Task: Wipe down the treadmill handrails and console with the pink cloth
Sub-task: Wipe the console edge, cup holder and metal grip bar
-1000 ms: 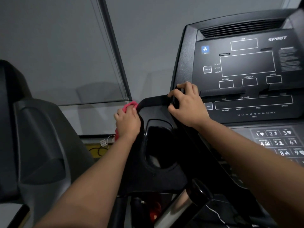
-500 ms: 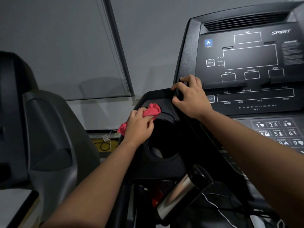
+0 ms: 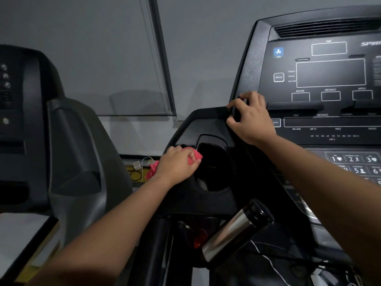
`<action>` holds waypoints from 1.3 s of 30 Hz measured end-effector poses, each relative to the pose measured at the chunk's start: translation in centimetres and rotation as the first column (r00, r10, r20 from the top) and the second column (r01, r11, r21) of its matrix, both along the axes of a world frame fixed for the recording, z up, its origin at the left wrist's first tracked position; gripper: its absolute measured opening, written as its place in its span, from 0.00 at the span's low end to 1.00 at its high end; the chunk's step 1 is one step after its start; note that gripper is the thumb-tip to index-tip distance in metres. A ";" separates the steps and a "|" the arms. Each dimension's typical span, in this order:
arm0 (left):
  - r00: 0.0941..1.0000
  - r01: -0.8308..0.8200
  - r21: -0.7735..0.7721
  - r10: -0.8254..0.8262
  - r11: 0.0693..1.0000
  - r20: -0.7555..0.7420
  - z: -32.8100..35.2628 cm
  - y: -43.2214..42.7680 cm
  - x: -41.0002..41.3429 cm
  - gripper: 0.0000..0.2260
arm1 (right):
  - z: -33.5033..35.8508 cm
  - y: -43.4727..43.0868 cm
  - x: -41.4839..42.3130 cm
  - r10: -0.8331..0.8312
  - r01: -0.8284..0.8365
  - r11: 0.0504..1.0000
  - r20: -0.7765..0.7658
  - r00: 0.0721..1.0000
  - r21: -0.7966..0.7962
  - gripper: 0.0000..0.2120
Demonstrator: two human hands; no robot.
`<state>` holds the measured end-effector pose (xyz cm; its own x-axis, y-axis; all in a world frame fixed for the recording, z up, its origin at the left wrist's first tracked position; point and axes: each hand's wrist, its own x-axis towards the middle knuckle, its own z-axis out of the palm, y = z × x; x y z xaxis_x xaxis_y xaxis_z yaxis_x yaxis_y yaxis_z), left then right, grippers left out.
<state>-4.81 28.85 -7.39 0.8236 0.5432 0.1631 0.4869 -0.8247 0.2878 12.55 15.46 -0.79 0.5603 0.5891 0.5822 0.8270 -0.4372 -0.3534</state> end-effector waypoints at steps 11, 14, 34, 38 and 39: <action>0.996 -0.067 0.223 0.052 0.973 0.070 0.6 1.0 4.2 0.16 | 0.1 0.0 0.3 0.009 -0.009 1.000 -0.011 1.000 0.011 0.14; 0.998 -0.058 0.148 0.054 0.987 0.029 0.9 0.5 3.8 0.13 | 0.1 -0.1 0.3 0.015 -0.015 1.000 -0.018 1.000 0.014 0.13; 0.976 -0.073 0.055 0.082 0.996 -0.200 1.8 -0.6 2.4 0.12 | 0.0 -0.1 0.1 0.014 -0.014 1.000 -0.025 1.000 -0.001 0.14; 0.991 -0.058 0.188 0.080 0.980 -0.112 1.1 -0.8 4.3 0.15 | 0.0 -0.2 0.2 0.021 -0.020 1.000 -0.035 0.999 0.012 0.14; 0.994 -0.056 0.212 0.075 0.976 -0.083 0.9 -0.7 4.5 0.15 | 0.0 -0.2 0.2 0.021 -0.020 1.000 -0.037 0.999 0.015 0.14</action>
<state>-0.34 28.14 -6.48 0.8039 0.5581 0.2057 0.5577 -0.8275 0.0653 12.79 15.31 -0.75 0.5697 0.5925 0.5695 0.8218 -0.4149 -0.3905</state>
